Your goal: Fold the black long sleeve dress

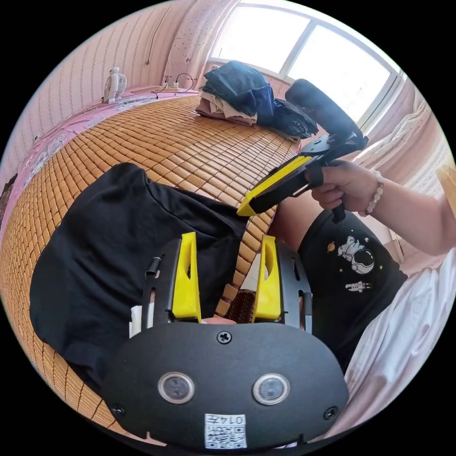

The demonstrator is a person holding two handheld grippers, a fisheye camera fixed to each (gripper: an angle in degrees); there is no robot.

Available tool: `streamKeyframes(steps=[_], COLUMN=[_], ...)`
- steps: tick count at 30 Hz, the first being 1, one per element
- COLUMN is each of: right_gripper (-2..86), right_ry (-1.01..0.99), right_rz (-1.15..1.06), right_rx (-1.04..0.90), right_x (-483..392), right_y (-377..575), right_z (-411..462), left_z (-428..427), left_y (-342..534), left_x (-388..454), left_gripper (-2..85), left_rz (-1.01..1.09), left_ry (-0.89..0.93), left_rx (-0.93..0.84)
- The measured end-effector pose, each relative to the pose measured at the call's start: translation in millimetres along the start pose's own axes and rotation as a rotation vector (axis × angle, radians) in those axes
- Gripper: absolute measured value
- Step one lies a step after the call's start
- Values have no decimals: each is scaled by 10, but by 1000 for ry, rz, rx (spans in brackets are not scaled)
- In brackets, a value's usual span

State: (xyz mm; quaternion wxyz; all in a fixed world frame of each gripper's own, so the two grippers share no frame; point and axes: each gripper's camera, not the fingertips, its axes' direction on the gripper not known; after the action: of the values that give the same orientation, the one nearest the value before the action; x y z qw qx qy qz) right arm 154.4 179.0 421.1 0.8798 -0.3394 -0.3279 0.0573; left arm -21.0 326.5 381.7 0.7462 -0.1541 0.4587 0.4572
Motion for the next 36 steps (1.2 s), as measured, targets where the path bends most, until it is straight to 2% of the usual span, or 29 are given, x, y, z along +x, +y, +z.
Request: streamKeyframes(steps=[2, 5, 9, 12, 17, 22, 27, 29, 31, 34, 36], right_gripper=[1, 10, 73, 22, 0, -3, -2, -2, 0, 6, 16], right_ry=[-44, 28, 121, 141, 74, -117, -212, -290, -360, -382, -377], right_rz=[-22, 31, 78, 26, 7, 49, 83, 70, 43, 25, 133], right_rx=[40, 79, -39, -15, -58, 32, 75, 112, 125, 98, 154], right_x=[46, 243, 517, 544, 706, 1013, 1244, 1290, 1309, 1348, 1540], right_y=[45, 128, 174, 213, 270, 428, 555, 585, 594, 614, 660], right_z=[-113, -214, -53, -132, -179, -452, -620, -693, -723, -734, -784], left_z=[134, 222, 245, 219, 269, 246, 275, 298, 265, 160, 37], left_y=[-129, -204, -228, -274, -363, -386, -419, -425, -402, -311, -202], left_x=[33, 86, 158, 224, 247, 300, 400, 426, 425, 435, 424], left_gripper=[182, 182, 179, 169, 173, 173, 161, 132, 45, 11, 4], left_rz=[12, 21, 36, 55, 35, 42, 64, 42, 19, 78, 82], left_ry=[-4, -15, -40, -43, -15, -19, -45, -117, -220, -178, -126], left_rx=[-38, -66, -66, -56, -94, -94, -105, -121, -127, -157, -159])
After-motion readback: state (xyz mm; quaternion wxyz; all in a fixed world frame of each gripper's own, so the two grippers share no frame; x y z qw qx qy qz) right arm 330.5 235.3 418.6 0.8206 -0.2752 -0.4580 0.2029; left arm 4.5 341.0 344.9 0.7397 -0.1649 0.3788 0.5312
